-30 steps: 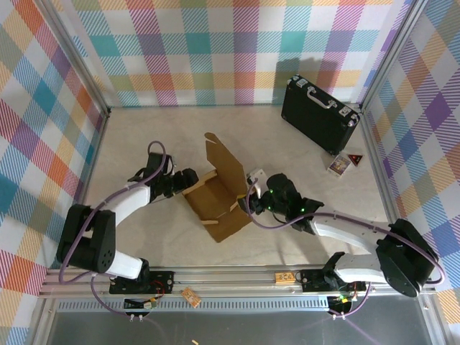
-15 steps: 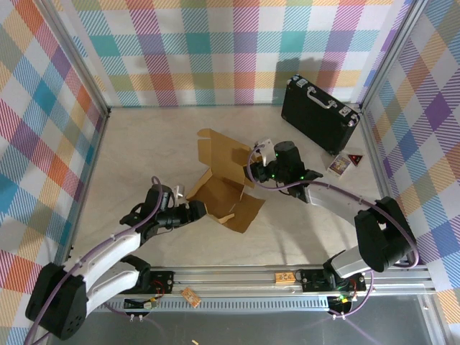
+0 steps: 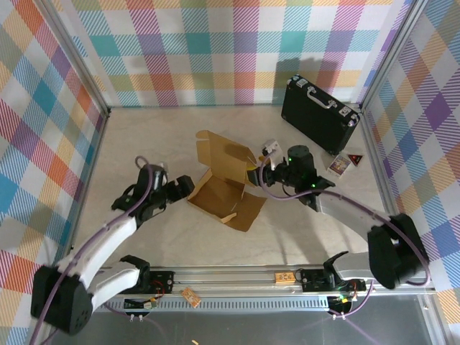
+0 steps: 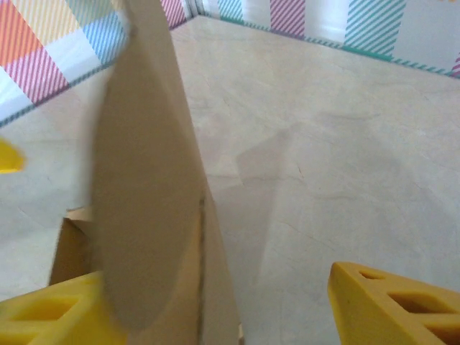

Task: Fold the paper box

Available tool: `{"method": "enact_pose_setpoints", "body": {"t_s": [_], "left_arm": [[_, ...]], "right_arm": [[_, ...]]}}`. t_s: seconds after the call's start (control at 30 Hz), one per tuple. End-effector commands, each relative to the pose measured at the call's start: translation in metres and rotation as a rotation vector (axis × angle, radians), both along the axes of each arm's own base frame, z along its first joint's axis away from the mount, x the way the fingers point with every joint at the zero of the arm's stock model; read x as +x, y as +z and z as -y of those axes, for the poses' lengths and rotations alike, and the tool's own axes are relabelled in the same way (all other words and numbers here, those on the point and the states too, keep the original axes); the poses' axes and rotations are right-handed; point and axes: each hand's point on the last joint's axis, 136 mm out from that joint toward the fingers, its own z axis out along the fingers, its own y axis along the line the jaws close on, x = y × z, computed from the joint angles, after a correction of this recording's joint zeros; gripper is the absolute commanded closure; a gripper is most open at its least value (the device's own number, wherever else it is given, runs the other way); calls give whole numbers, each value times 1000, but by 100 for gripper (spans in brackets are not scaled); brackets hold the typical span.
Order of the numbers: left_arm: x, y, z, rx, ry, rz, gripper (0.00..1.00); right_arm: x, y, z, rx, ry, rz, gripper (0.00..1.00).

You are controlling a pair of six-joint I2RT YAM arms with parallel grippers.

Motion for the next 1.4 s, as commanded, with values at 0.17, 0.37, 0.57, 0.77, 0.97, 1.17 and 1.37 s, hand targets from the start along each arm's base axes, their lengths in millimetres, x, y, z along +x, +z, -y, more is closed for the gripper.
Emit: {"method": "enact_pose_setpoints", "body": {"t_s": [0.17, 0.37, 0.57, 0.77, 0.97, 1.17, 1.37], "left_arm": [[42, -35, 24, 32, -127, 1, 24], [20, -58, 47, -45, -200, -68, 36], [-26, -62, 66, -12, -271, -100, 37], [-60, -70, 73, -28, -279, -109, 36], [-63, -70, 61, 20, -243, -92, 34], [-43, -57, 50, 117, -194, -28, 34], [-22, -51, 50, 185, -181, 40, 37]], "right_arm": [[-48, -4, 45, 66, -159, -114, 28], [-77, -46, 75, 175, -335, -333, 30], [-109, -78, 66, 264, -290, -555, 36], [-110, -98, 62, 232, -290, -624, 36], [-86, -106, 63, 141, -338, -591, 36], [-68, -122, 45, 122, -318, -667, 40], [-60, -129, 30, 150, -295, -737, 46]]}}
